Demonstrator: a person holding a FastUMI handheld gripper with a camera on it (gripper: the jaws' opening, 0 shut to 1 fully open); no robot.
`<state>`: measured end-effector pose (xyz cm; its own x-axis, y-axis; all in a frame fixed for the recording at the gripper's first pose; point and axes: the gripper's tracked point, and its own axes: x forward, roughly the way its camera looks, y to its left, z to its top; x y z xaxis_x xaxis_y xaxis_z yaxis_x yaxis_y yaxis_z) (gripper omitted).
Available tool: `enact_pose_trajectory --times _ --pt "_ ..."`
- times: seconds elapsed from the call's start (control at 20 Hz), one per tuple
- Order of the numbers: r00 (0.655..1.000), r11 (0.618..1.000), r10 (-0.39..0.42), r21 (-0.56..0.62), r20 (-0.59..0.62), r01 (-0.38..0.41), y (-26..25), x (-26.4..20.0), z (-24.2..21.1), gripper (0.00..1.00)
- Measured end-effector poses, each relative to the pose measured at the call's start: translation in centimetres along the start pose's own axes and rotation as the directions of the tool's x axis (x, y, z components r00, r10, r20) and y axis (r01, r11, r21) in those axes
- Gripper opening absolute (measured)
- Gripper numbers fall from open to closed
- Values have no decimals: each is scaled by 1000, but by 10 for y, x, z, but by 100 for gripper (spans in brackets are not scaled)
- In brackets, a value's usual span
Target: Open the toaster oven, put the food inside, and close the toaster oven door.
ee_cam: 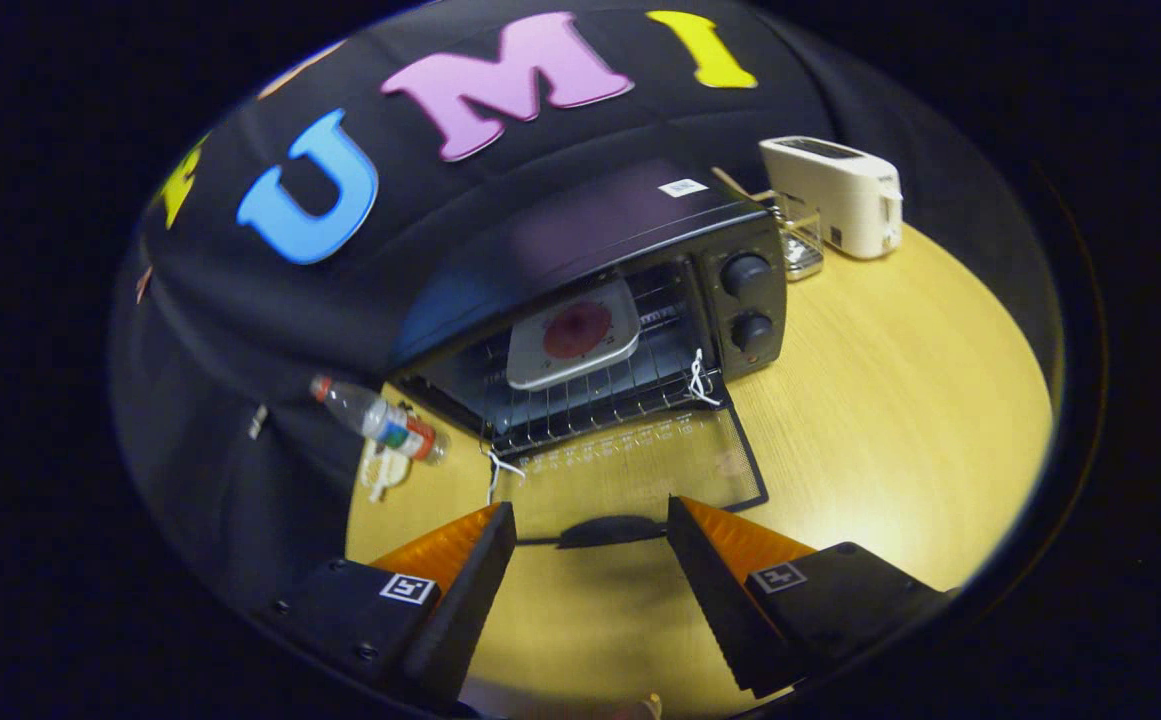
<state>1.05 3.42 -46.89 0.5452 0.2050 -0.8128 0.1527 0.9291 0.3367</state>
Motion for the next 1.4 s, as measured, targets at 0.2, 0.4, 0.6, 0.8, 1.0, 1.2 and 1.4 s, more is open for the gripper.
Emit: enact_pose_trajectory --times 0.2,0.4,0.6,0.8,1.0,1.2,1.4 --pt "996 979 -65 -195 -53 54 4 15 -45 99" --pt "986 974 -106 -213 -132 76 2 41 -85 99" --pt "975 964 -167 -232 -145 131 -11 65 -100 99" --pt "970 959 -213 -213 -114 186 -15 89 -98 99" --pt "964 957 -242 -189 -106 220 -20 97 -95 98" --pt "961 957 -257 -170 -106 237 -19 97 -93 98" --pt "968 965 -232 -145 -97 217 -15 89 -88 98"
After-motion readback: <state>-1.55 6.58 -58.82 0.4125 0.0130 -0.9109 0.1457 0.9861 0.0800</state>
